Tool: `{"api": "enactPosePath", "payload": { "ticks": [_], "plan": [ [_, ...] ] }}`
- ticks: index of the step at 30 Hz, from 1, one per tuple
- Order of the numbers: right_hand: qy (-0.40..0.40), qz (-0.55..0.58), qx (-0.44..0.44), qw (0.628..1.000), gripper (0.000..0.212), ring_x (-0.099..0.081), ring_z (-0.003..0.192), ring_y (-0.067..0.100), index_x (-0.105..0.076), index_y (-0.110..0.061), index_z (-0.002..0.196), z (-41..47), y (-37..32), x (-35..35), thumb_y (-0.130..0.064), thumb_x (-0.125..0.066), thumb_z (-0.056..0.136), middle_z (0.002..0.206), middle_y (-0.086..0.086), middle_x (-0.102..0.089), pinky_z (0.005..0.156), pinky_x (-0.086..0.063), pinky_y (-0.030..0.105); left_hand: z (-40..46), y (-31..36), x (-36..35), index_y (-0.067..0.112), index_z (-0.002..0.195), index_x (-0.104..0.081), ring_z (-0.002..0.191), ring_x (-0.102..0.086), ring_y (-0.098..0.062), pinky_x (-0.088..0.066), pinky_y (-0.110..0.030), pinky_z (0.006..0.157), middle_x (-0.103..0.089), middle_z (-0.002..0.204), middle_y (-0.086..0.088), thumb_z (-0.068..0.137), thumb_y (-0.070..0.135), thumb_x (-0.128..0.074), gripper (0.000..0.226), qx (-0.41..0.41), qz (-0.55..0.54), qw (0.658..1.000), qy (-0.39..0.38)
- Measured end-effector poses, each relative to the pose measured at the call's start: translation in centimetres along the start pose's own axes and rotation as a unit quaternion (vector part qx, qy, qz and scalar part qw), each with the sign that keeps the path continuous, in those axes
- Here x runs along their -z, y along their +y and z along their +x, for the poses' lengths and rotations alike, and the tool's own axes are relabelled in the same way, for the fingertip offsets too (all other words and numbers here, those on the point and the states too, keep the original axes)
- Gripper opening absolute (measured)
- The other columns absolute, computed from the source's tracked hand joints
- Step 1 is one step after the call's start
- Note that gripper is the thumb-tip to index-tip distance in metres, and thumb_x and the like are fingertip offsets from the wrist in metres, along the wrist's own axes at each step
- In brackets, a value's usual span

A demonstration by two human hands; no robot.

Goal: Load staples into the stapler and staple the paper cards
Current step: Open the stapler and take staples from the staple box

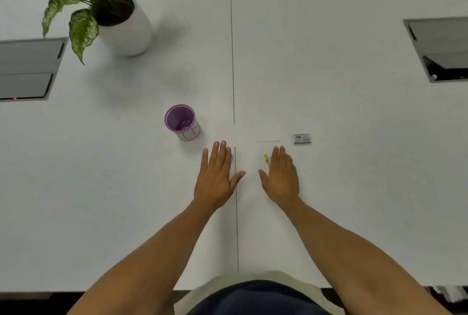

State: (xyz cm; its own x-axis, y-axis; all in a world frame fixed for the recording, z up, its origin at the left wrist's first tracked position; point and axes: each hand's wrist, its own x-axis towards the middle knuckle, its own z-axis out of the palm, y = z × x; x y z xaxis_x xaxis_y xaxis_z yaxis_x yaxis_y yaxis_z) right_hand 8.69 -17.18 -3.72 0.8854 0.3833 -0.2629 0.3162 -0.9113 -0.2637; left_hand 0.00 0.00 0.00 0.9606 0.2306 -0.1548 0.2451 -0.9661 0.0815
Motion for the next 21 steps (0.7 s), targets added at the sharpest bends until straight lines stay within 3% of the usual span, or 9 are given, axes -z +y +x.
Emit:
{"api": "enactPosePath", "payload": {
  "ticks": [5, 7, 10, 12, 15, 16, 20, 21],
  "plan": [
    [-0.020, 0.005, -0.043, 0.999, 0.073, -0.044, 0.124, 0.029, -0.013, -0.002, 0.152, 0.2, -0.1, -0.9, -0.026, -0.054, 0.097, 0.139, 0.017, -0.042, 0.092, -0.047, 0.036, -1.2, 1.0, -1.5, 0.013, 0.153, -0.010, 0.145, 0.024, -0.018, 0.023, -0.035, 0.115, 0.004, 0.162, -0.004, 0.095, 0.064, -0.003, 0.078, -0.023, -0.040, 0.998, -0.049],
    [-0.038, 0.036, -0.060, 0.997, 0.072, -0.045, 0.121, 0.029, -0.014, -0.004, 0.152, 0.3, -0.2, -0.9, -0.015, -0.055, 0.095, 0.135, 0.016, -0.045, 0.087, -0.048, 0.037, -1.5, 1.3, -1.8, 0.012, 0.150, -0.028, 0.149, 0.011, -0.020, 0.012, -0.033, 0.119, -0.006, 0.162, -0.005, 0.098, 0.058, -0.015, 0.070, -0.030, -0.085, 0.994, -0.060],
    [-0.063, 0.165, -0.091, 0.980, 0.072, -0.046, 0.124, 0.033, -0.014, -0.008, 0.153, 0.7, -0.5, -0.4, -0.011, -0.055, 0.094, 0.137, 0.019, -0.045, 0.097, -0.044, 0.040, -1.4, 1.8, -2.1, 0.009, 0.138, -0.049, 0.145, -0.024, -0.025, -0.019, -0.032, 0.117, -0.037, 0.153, -0.009, 0.101, 0.043, -0.039, 0.051, -0.028, -0.169, 0.984, -0.049],
    [-0.081, 0.299, -0.112, 0.944, 0.067, -0.053, 0.120, 0.033, -0.023, -0.009, 0.152, 0.6, -0.7, 0.1, -0.010, -0.057, 0.095, 0.135, 0.018, -0.052, 0.099, -0.047, 0.040, -1.0, 2.3, -1.7, 0.009, 0.135, -0.051, 0.132, -0.045, -0.026, -0.033, -0.032, 0.108, -0.053, 0.140, -0.009, 0.100, 0.038, -0.043, 0.046, -0.007, -0.232, 0.971, -0.054],
    [-0.130, 0.470, -0.116, 0.865, 0.050, -0.063, 0.088, 0.019, -0.045, -0.015, 0.143, -0.1, -1.1, 1.3, -0.005, -0.056, 0.095, 0.106, 0.009, -0.065, 0.072, -0.055, 0.026, -0.5, 3.2, -1.1, 0.011, 0.139, -0.047, 0.124, -0.051, -0.025, -0.039, -0.034, 0.101, -0.055, 0.136, -0.009, 0.102, 0.038, -0.039, 0.047, 0.022, -0.293, 0.952, -0.090],
    [-0.142, 0.507, -0.106, 0.843, 0.045, -0.063, 0.083, 0.017, -0.049, -0.017, 0.138, -0.4, -1.3, 1.6, -0.002, -0.054, 0.096, 0.099, 0.008, -0.065, 0.070, -0.054, 0.026, -0.4, 3.5, -0.8, 0.011, 0.139, -0.047, 0.123, -0.052, -0.024, -0.039, -0.034, 0.100, -0.056, 0.135, -0.008, 0.102, 0.038, -0.038, 0.047, 0.036, -0.319, 0.942, -0.097],
    [-0.179, 0.600, -0.099, 0.773, 0.035, -0.067, 0.087, 0.023, -0.054, -0.014, 0.130, -1.3, -1.9, 2.6, 0.001, -0.044, 0.099, 0.099, 0.013, -0.068, 0.077, -0.055, 0.034, 0.0, 4.7, 0.2, 0.017, 0.108, -0.061, 0.081, -0.061, -0.013, -0.046, -0.027, 0.071, -0.066, 0.089, 0.000, 0.103, 0.036, -0.036, 0.032, 0.106, -0.484, 0.867, -0.061],
    [-0.185, 0.617, -0.107, 0.757, 0.033, -0.068, 0.086, 0.023, -0.056, -0.011, 0.128, -1.5, -2.1, 2.8, 0.000, -0.043, 0.099, 0.098, 0.013, -0.069, 0.075, -0.056, 0.035, 0.1, 4.9, 0.6, 0.018, 0.107, -0.062, 0.081, -0.063, -0.013, -0.048, -0.024, 0.068, -0.066, 0.088, 0.002, 0.103, 0.038, -0.036, 0.033, 0.144, -0.526, 0.836, -0.068]
  ]
}}
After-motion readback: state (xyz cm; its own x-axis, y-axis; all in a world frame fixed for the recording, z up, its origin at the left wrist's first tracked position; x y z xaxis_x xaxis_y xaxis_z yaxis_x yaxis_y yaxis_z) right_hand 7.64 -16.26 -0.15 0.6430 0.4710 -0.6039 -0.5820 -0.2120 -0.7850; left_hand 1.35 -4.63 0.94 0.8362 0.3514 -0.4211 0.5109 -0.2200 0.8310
